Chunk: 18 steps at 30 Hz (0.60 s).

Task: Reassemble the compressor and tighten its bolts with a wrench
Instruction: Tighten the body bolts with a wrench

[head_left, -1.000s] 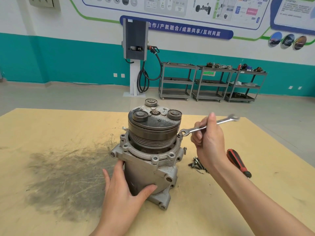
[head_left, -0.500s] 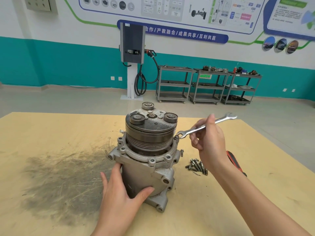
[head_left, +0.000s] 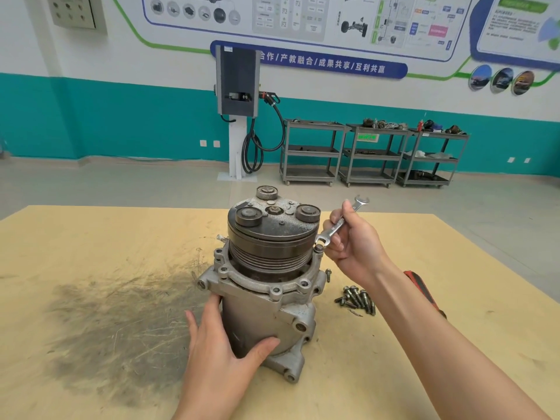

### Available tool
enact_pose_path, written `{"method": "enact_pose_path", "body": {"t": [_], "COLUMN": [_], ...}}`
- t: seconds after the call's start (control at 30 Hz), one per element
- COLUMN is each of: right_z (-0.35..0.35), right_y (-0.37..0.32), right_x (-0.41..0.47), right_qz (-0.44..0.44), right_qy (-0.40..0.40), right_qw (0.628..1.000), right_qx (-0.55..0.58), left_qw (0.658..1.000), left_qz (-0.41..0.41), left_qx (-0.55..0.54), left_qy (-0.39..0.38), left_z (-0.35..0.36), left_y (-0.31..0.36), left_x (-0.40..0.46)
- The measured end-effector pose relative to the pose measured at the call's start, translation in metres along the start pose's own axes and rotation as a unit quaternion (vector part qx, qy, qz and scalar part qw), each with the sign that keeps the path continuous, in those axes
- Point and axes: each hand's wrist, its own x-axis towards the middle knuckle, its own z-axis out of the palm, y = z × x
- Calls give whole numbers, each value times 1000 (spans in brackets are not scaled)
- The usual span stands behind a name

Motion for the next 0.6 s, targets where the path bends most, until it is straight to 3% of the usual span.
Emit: {"method": "enact_pose_path", "body": {"t": [0.27,0.47,0.6], "right_z": [3,3,3], "right_y": [-7,-4,3], "right_x": [11,7,-8], "right_qz": [53,80,-5], "right_qy": [-26,-35,23], "right_qw": [996,996,1000], "right_qx": [-71,-30,10], "left_qw": [999,998,998], "left_qz": [28,41,46], "left_qx": [-15,-42,-48], "left_qy": [-16,-21,-23], "left_z": [-1,-1,-1], "left_y": [-2,-3,-3], "left_x": [1,0,0]}}
